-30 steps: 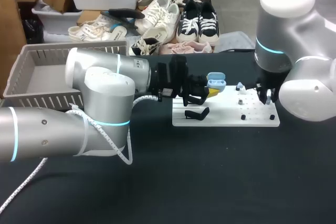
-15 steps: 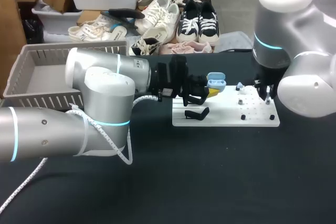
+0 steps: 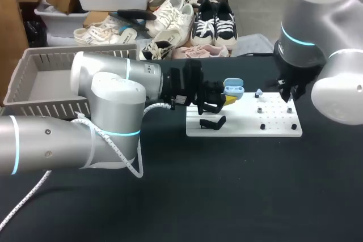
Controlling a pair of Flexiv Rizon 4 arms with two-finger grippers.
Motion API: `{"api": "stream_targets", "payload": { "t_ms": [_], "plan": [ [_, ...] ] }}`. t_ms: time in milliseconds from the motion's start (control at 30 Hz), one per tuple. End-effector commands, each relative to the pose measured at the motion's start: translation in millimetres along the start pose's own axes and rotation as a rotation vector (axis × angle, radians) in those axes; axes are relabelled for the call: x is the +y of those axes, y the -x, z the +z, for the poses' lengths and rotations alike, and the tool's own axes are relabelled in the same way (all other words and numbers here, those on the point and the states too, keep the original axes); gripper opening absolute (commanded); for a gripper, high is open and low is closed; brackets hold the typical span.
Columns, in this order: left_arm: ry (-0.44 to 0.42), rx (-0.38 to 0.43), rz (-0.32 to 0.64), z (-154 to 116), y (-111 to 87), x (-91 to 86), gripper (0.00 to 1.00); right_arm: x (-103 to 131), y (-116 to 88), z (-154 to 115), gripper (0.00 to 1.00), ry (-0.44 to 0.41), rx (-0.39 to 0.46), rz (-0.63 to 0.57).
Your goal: Pick up each earbud case from the left stands, insert the matching earbuds, close the lid, and place the case in the box.
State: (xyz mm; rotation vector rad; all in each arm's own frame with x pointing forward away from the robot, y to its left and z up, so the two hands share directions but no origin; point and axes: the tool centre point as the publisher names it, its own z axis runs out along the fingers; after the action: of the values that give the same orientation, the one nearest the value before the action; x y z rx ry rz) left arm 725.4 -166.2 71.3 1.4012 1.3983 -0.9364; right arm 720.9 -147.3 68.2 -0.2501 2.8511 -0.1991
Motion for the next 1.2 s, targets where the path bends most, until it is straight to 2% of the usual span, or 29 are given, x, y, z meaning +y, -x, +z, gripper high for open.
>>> {"api": "stream_targets", "payload": {
  "t_ms": [33,233,1200],
  "plan": [
    [0.005,-0.003,0.001,0.1,-0.6,-1.2,0.00,0.1,-4.2,-2.5,0.00,0.006,-0.006,-0.003],
    [0.005,-0.003,0.001,0.1,-0.6,-1.2,0.00,0.7,-4.0,-1.6,0.00,0.044,0.003,-0.036],
    [0.005,-0.003,0.001,0.1,-0.6,-1.2,0.00,0.7,-4.0,-1.6,0.00,0.044,0.003,-0.036]
  ]
}}
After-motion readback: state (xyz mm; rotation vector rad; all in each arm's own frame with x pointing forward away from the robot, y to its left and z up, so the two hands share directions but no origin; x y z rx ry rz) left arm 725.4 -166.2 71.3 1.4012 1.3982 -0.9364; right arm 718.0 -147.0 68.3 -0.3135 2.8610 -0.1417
